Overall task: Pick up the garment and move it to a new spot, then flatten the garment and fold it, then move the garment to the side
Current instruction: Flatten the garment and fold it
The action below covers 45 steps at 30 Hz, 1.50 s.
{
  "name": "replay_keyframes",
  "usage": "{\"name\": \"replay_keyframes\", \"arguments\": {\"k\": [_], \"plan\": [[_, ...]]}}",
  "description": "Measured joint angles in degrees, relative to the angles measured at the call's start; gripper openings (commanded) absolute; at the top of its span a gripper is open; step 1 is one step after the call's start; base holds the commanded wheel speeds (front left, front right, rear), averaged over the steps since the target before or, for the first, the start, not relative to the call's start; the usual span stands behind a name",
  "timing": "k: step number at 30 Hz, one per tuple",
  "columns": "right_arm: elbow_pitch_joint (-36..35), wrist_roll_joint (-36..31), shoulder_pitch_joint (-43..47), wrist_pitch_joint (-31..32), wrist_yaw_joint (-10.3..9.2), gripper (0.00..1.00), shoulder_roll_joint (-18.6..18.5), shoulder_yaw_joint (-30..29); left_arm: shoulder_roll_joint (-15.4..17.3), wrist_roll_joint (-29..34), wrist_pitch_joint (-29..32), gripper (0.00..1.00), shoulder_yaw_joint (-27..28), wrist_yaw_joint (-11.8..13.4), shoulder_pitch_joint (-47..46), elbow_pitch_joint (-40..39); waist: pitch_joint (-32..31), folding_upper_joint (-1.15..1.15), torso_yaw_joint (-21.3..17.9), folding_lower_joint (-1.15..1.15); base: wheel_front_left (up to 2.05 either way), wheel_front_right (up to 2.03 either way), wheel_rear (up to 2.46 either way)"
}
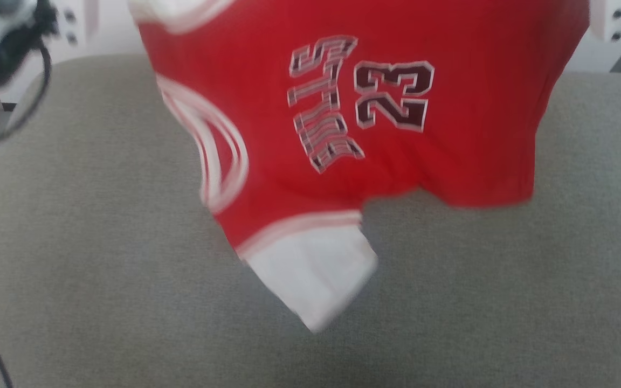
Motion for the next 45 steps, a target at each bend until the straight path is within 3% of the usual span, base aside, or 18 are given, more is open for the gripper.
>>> {"name": "replay_keyframes", "arguments": {"k": [13,21,26,32,36,41,45], "plan": [[10.7,-10.0,-11.0,-16.3,0.00,0.00,5.0,-8.2,-5.1,9.8,-15.8,0.00,-0.2,1.4,-19.6,15.0,9.2,0.00,-1.9,0.00,0.00,0.00,0.00],[20.0,-19.7,-19.7,-33.3,0.01,0.00,8.0,-15.4,-8.5,14.7,-30.2,0.00,0.3,5.9,-31.3,22.9,17.9,0.00,-2.9,0.00,0.00,0.00,0.00],[22.2,-25.9,-23.0,-36.8,0.01,0.00,8.5,-19.9,-10.3,16.5,-39.7,0.00,1.2,8.5,-35.9,25.5,22.2,0.00,-2.9,0.00,0.00,0.00,0.00],[23.7,-30.7,-19.7,-37.0,0.00,0.00,9.8,-21.5,-12.2,15.8,-41.4,0.00,-0.1,5.1,-33.4,27.4,23.8,0.00,-0.8,0.00,0.00,0.00,0.00],[24.2,-31.7,-14.6,-37.0,0.00,0.00,10.9,-20.3,-13.4,13.7,-40.5,0.00,-1.4,0.5,-28.4,29.1,22.5,0.00,-0.1,0.00,0.00,0.00,0.00],[24.4,-29.9,-7.1,-35.8,0.00,0.00,12.0,-17.1,-13.5,10.3,-34.9,0.00,-3.2,-4.0,-20.9,29.7,19.8,0.00,0.3,0.00,0.00,0.00,0.00],[23.3,-26.1,-1.8,-34.6,0.00,0.00,12.0,-14.2,-11.9,7.0,-29.3,0.00,-5.4,-5.4,-13.3,27.0,17.2,0.00,0.5,0.00,0.00,0.00,0.00]]}}
